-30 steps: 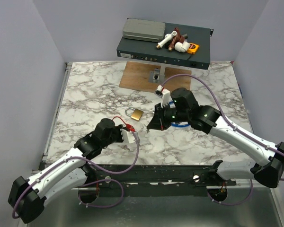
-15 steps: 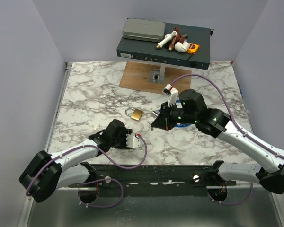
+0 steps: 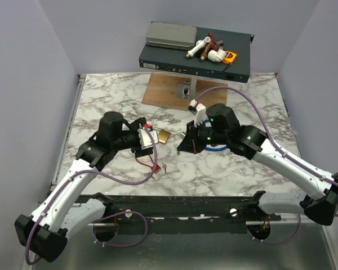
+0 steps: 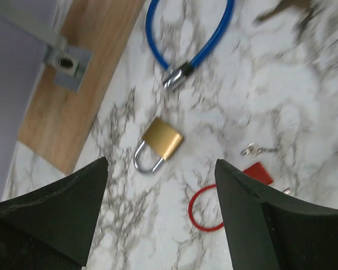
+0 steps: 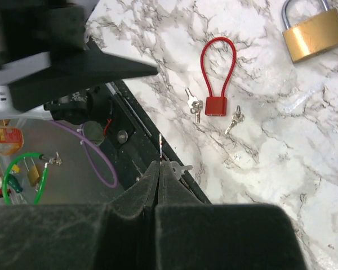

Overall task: Unlock with the key
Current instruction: Adjust the key.

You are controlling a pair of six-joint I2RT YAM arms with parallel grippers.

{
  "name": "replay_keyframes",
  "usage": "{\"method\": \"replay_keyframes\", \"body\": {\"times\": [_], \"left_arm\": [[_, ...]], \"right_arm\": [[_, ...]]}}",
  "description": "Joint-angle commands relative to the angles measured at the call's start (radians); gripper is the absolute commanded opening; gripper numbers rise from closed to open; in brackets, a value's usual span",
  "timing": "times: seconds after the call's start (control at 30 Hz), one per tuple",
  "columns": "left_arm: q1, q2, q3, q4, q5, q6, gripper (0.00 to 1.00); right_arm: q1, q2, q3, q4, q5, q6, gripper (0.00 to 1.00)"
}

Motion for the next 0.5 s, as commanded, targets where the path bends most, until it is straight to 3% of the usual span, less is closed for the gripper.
{"method": "replay_keyframes", "body": {"times": [0.0,0.23,0.47], "left_arm": [[0.008,-0.012,0.155,-0.23,0.438,-0.152,0.76],[0.023,0.108,0.27,-0.24,0.684,-0.375,0.74],[0.035,0.122,0.294,-0.172,0.731,-0.481,0.7]], "right_arm": [[0.004,0.024,0.075,-0.007,-0.074,-0.092,0.01],[0.005,0.062,0.15,-0.021,-0.167,-0.171,0.01],[0.006,0.085,0.194,-0.061,-0.195,-0.222,0.01]]}}
